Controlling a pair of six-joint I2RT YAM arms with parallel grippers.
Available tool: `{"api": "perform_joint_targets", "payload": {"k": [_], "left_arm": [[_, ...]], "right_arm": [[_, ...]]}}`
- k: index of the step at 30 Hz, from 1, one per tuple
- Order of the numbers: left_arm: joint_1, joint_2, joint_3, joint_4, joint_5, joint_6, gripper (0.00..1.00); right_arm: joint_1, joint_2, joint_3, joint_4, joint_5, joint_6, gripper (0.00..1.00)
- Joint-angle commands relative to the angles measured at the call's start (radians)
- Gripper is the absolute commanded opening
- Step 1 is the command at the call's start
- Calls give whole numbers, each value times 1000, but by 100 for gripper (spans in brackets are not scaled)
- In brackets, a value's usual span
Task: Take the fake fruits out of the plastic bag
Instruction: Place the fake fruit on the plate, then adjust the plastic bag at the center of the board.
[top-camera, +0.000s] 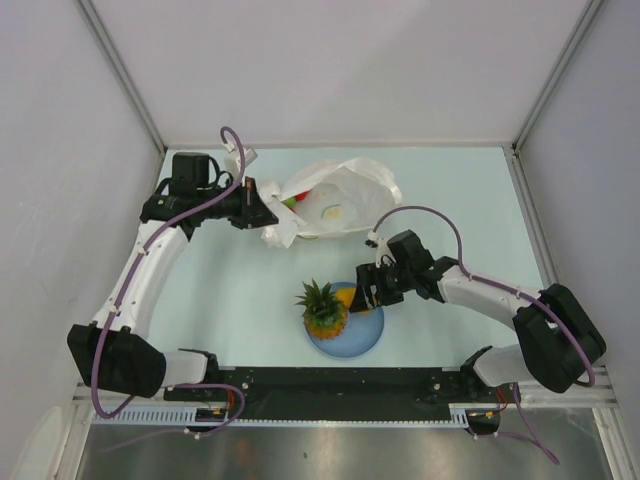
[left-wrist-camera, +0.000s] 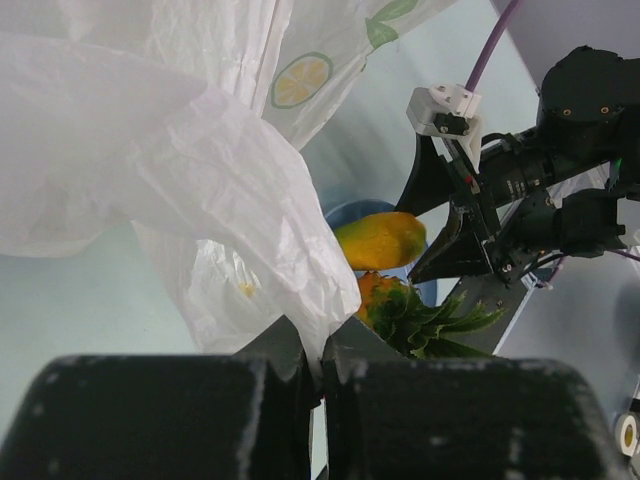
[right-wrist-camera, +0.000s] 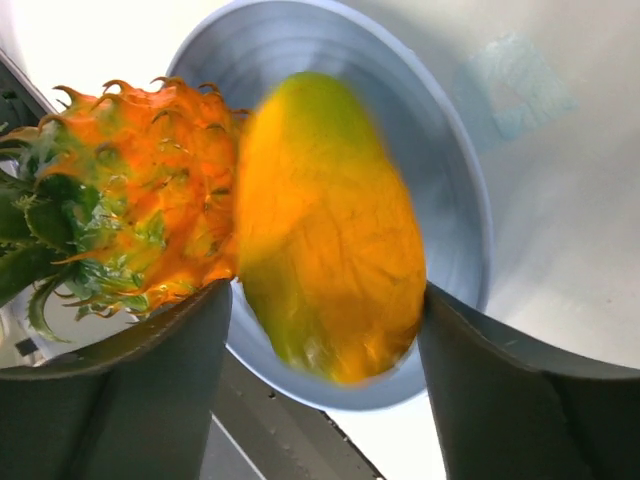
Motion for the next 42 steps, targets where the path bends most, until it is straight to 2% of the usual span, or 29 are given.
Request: {"api": "perform_joint_targets", "payload": {"k": [1, 7, 10, 13, 18, 20, 22, 23, 24, 27, 30, 33, 37, 39, 41, 42], "left_arm": [[10, -11, -11, 37, 38, -19, 4], [10, -14, -6, 56, 58, -37, 4], [10, -15, -1, 68, 72, -51, 4], [10, -23, -7, 80, 83, -59, 4], [10, -53, -35, 94, 87, -80, 4], [10, -69, -58, 93, 81, -85, 4], [10, -87, -81, 93, 69, -89, 3], [10, -93, -87, 91, 63, -91, 2], [8, -98, -99, 88, 67, -91, 1], [8, -119, -119, 83, 87, -103, 0], [10, -147, -144, 88, 98, -120, 0], [8, -155, -165, 71, 81, -88, 0], [8, -146, -152, 15, 17, 42, 0], [8, -129, -140, 5, 2, 82, 0], [8, -100, -115, 34, -8, 87, 0], [8, -54, -65, 48, 0, 78, 0]], "right_arm": [[12, -19, 9, 9, 2, -41, 99], [9, -76, 53, -100, 20, -99, 100], [-51, -91, 114, -175, 9, -163, 100], [-137, -84, 229, -273, -46, -243, 100], [-180, -84, 400, -376, -129, -331, 99], [-168, -85, 438, -357, -182, -320, 97], [-143, -84, 473, -337, -172, -326, 90], [-110, -76, 498, -337, -149, -343, 86], [-97, -66, 548, -337, -97, -361, 76], [-87, 11, 633, -312, 4, -386, 62], [-103, 120, 690, -266, 60, -412, 52], [-126, 230, 731, -196, 72, -473, 49], [-157, 399, 779, -124, 138, -567, 47], [-201, 485, 796, -96, 192, -540, 45], [-296, 528, 820, -53, 222, -471, 45], [-326, 549, 825, -38, 259, -458, 46]]}}
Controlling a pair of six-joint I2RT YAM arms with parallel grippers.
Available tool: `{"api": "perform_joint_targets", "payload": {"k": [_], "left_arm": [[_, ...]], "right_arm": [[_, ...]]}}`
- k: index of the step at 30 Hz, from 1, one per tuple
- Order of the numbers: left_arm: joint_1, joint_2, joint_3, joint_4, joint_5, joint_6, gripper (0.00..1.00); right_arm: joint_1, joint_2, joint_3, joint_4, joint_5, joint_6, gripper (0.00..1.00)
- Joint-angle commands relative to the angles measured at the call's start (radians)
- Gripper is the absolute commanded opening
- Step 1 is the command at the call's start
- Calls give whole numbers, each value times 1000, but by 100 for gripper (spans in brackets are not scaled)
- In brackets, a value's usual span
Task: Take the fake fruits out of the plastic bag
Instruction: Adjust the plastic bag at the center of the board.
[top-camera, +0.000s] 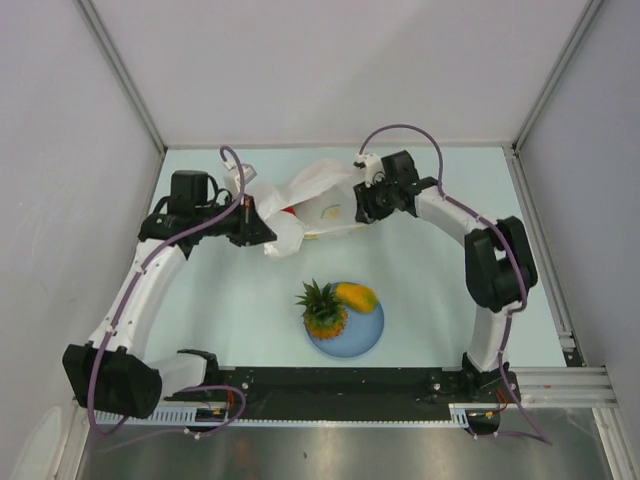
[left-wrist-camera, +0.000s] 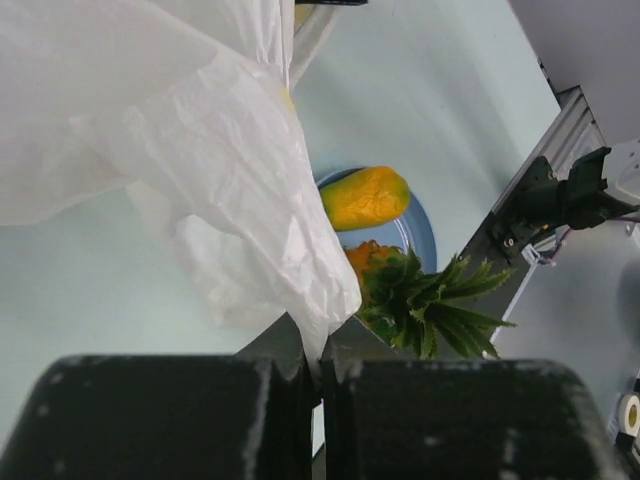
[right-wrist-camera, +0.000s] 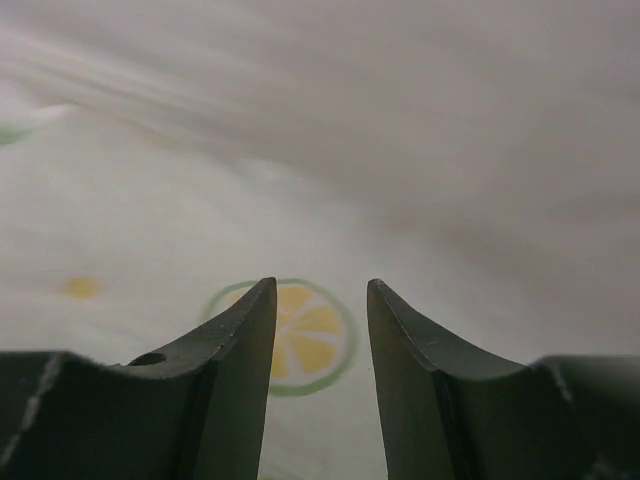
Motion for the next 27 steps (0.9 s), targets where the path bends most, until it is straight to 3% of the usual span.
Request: {"api": "perform_joint_targets", "payload": {"k": [1, 3, 8, 14, 16, 19, 22, 27], "left_arm": [[7, 99, 129, 39, -8, 54, 0], [1, 162, 250, 65, 39, 15, 0], [-86, 395, 497, -12, 106, 93, 0], [-250, 589, 738, -179, 193, 176, 0], [-283, 606, 749, -271, 188, 228, 0], [-286, 577, 655, -261, 156, 229, 0], [-286, 546, 573, -207, 89, 219, 0], [-291, 568, 634, -253, 7, 224, 0]], "right_arm": [[-163, 67, 71, 128, 156, 43, 46], [-240, 55, 86, 136, 200, 41, 46], [-413, -30, 57, 133, 253, 58, 48], [-539, -295, -139, 44, 248, 58, 49], [-542, -362, -256, 7, 195, 37, 50], [-513, -444, -366, 15, 97, 40, 52], [-450, -449, -400, 42, 52, 43, 55], [-286, -406, -424, 110, 75, 47, 60]]}}
